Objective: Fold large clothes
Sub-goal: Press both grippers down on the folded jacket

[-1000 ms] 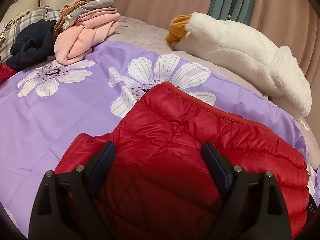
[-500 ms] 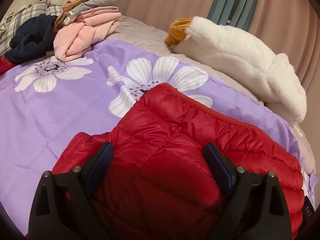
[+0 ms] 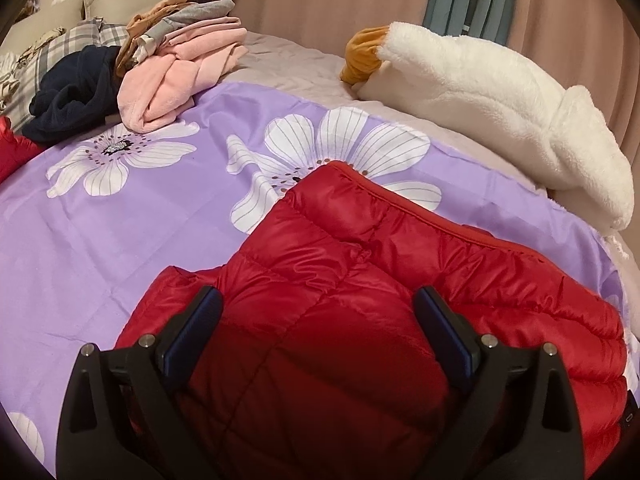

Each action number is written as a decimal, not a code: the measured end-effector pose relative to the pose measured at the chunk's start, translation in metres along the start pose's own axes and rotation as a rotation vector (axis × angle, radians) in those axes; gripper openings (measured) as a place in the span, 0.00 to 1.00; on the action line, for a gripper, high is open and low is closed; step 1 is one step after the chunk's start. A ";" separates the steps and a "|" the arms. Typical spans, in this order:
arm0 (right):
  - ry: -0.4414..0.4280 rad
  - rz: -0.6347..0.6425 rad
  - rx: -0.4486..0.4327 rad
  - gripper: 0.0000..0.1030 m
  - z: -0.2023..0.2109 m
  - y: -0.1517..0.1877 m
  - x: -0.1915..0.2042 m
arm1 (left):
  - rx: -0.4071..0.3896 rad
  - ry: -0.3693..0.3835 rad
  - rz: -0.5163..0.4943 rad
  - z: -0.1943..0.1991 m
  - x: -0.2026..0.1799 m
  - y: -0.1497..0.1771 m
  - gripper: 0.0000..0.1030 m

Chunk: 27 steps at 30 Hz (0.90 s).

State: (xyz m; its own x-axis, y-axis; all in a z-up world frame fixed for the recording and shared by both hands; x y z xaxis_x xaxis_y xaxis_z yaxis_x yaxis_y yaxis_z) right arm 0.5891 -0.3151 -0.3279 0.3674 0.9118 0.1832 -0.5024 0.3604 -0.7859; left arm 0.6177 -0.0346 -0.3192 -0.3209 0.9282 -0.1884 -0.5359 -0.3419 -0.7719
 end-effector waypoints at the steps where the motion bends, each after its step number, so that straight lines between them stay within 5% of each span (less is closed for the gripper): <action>1: -0.004 -0.003 -0.001 0.81 0.001 0.000 0.000 | 0.003 -0.001 -0.003 -0.001 0.000 0.000 0.95; 27: 0.002 0.000 0.007 0.82 -0.001 0.000 0.001 | 0.024 -0.027 -0.030 -0.002 -0.001 0.001 0.97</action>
State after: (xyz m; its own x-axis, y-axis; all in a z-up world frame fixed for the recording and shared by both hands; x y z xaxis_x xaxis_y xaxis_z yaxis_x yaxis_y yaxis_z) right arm 0.5901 -0.3144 -0.3280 0.3690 0.9114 0.1824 -0.5079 0.3621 -0.7816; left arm 0.6194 -0.0358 -0.3209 -0.3253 0.9338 -0.1492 -0.5642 -0.3182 -0.7618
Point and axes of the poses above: each gripper's, at about its wrist camera, not at the fingertips, and z roughly against the way its jaws point, x to its left, y to its underside, the point moved 7 cm from there along -z, roughly the way its jaws point, and after that the axes turned 1 degree about -x, right-handed, at the moved point
